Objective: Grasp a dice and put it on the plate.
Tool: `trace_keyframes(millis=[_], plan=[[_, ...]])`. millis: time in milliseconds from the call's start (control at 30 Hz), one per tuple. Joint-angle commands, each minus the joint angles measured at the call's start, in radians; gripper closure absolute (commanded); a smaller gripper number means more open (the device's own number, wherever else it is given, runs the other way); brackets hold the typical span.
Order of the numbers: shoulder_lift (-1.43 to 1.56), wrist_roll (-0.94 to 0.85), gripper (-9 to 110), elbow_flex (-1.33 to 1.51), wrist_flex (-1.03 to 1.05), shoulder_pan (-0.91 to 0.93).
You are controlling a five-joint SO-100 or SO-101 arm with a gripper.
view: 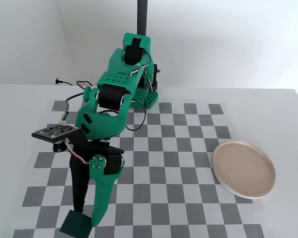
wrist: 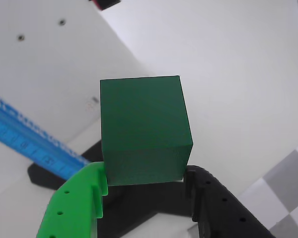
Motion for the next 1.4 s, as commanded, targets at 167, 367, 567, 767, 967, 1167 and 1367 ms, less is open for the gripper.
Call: trace_keyframes(millis=[167,367,567,767,967,1167,1367], plan=[[0.259,-0.018,106,0.084,-0.026,-0.106],[0.295,-0.020,106,0.086,0.009,-0.155],[0.324,-0.018,106,0.089,0.052,-0.213],[0.341,-0.018,106,0.101,0.089,-0.295],[0.344,-0.002,106,0.104,0.152,-0.387],[0.350,-0.020,106,0.163,0.156,-0.486],[0.316,-0.008,106,0.169,0.187,-0.620]])
